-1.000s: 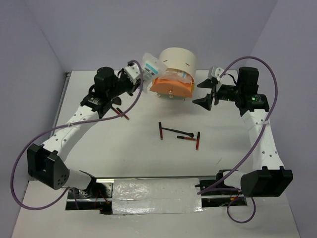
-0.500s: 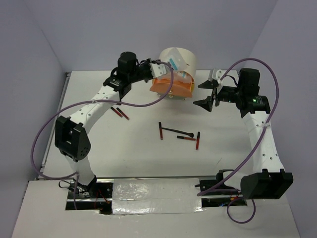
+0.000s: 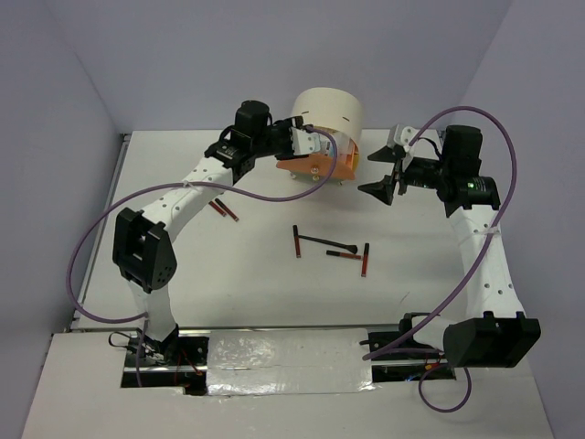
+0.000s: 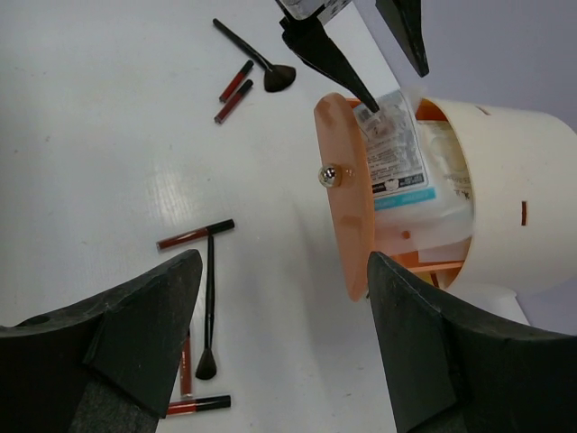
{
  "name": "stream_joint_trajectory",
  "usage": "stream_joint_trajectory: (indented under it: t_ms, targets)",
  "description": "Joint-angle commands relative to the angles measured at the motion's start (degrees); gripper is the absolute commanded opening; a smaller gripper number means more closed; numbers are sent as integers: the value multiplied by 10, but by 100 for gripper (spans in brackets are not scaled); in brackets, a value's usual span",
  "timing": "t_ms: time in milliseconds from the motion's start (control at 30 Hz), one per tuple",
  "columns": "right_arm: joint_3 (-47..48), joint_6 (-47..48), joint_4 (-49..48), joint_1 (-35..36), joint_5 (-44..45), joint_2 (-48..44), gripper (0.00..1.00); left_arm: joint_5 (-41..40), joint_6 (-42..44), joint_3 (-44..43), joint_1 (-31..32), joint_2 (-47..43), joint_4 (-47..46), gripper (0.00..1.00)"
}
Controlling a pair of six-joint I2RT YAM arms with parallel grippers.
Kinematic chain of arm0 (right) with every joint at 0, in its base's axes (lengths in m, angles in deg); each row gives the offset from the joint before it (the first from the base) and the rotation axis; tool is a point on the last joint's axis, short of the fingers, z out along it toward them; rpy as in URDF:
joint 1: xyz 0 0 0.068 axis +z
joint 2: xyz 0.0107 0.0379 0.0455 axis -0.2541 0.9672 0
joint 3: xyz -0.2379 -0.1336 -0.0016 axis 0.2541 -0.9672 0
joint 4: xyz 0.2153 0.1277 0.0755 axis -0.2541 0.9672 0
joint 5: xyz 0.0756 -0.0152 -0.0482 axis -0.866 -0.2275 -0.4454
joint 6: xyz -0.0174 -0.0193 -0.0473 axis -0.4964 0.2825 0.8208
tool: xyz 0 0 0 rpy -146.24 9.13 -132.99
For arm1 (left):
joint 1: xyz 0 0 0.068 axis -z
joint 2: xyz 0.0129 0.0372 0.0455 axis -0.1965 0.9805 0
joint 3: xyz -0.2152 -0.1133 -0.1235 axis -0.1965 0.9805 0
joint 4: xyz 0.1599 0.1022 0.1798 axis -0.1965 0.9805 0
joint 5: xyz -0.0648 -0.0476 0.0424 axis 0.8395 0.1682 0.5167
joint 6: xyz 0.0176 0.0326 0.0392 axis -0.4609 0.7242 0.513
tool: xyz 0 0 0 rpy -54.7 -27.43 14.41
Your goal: Organize the makeup
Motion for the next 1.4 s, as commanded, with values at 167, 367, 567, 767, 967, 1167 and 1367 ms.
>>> stream_joint_trajectory:
  t_ms: [167, 367, 567, 767, 967, 1167, 1367]
  targets:
    - [12, -16, -33, -4, -2, -2, 82, 2, 4, -1, 3, -3, -39, 68]
    - [30, -141, -122, -3, 15, 25, 81, -39, -66, 12, 3, -35, -117, 71]
    - [118, -232, -130, 54, 84, 120, 58, -106, -193, 50, 1, -108, -144, 22]
    - [293, -214, -26, 119, 134, 256, 45, -166, -347, 161, -4, -225, -139, 0]
    - [453, -167, 88, 173, 159, 397, 42, -195, -469, 335, -11, -369, -148, 2]
    - [495, -154, 86, 201, 198, 455, 43, -243, -592, 520, -12, -514, -153, 25]
    - [493, -186, 46, 212, 254, 487, 41, -284, -706, 636, -11, -624, -139, 39]
